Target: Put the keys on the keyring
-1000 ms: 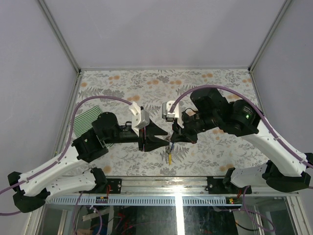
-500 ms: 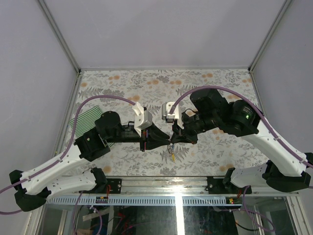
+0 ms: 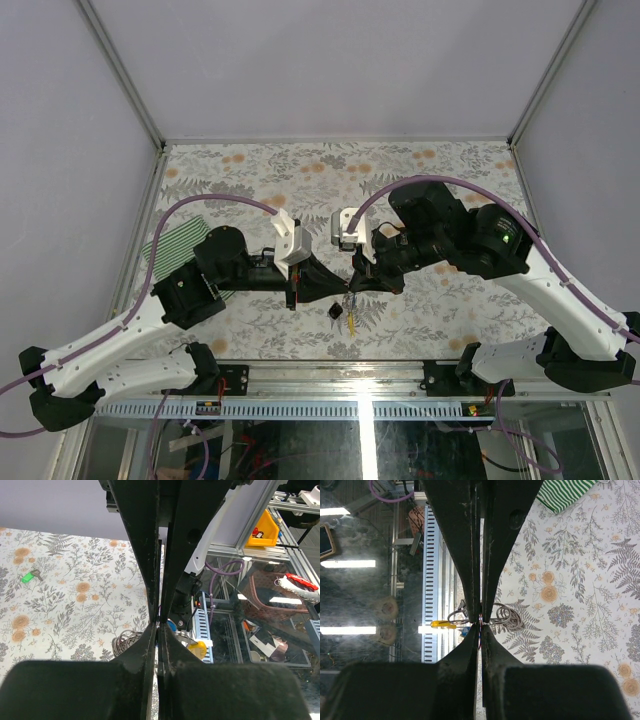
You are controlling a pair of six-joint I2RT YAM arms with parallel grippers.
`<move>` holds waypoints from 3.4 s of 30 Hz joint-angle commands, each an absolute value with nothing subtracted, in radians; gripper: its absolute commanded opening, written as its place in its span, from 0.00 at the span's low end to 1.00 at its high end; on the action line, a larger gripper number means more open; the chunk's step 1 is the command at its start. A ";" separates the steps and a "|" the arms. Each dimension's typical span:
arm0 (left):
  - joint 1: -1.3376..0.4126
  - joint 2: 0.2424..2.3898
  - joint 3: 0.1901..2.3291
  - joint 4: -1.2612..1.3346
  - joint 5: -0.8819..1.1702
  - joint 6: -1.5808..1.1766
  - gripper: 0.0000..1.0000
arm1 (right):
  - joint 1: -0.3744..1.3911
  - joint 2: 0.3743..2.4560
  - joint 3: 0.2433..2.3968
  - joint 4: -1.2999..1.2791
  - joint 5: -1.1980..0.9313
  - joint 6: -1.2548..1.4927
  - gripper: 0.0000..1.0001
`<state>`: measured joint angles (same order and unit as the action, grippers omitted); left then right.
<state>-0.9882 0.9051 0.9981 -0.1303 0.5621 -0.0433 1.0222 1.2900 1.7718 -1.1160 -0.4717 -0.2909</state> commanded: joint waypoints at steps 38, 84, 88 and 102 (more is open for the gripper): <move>-0.990 0.768 0.916 0.057 0.307 -0.115 0.00 | 1.035 0.855 1.248 -0.224 -0.158 0.259 0.45; -0.990 0.753 0.905 0.124 0.255 -0.141 0.00 | 1.036 0.838 1.091 -0.108 -0.103 0.686 0.06; -0.989 0.749 0.905 0.123 0.249 -0.140 0.00 | 1.035 0.837 1.089 -0.108 -0.104 0.683 0.00; -0.989 0.744 0.902 0.134 0.256 -0.137 0.00 | 1.035 0.851 1.103 -0.189 -0.053 0.686 0.00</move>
<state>-0.9886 0.7631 0.8967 0.0284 0.2638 -0.1341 1.0286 0.8406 1.0580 -0.1692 -0.0864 0.6907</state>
